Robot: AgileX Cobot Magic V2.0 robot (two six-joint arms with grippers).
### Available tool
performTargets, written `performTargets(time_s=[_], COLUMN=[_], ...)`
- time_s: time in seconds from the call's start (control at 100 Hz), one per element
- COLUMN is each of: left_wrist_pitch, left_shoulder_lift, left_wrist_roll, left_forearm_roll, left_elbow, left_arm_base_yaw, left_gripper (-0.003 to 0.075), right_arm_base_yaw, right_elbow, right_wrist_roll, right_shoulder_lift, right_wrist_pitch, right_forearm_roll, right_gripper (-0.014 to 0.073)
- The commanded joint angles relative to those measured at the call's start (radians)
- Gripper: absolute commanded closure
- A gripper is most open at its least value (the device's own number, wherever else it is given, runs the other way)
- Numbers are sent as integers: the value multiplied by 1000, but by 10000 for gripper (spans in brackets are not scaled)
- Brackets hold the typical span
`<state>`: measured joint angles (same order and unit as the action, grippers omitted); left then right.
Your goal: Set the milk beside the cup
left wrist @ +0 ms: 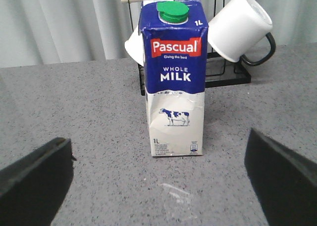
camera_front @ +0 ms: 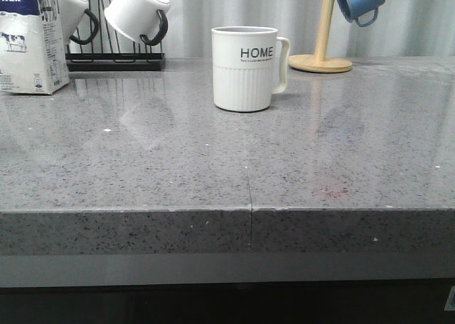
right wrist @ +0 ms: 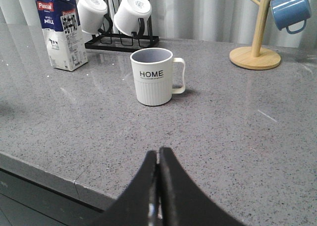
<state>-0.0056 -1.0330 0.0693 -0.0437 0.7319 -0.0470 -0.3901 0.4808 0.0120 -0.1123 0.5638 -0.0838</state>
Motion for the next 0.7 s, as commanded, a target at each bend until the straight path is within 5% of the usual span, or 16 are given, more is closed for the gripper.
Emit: performTargets(time_s=[0.0,0.69], left_wrist_pitch=[-130,-152], left_shoulder_lift=[-73,-480], left_wrist_roll=[-1,-8], left_forearm_roll=[-11,-69], left_elbow=[77,421], left_arm_base_yaw=[0,-38], left_gripper=[73,73], right_arm_base_yaw=[4,4], right_elbow=[25,25], right_wrist_roll=[-12,-12], right_shoulder_lift=[-11,-11], right_wrist_pitch=[-74,-74], right_forearm_roll=[8,8], right_gripper=[591,591])
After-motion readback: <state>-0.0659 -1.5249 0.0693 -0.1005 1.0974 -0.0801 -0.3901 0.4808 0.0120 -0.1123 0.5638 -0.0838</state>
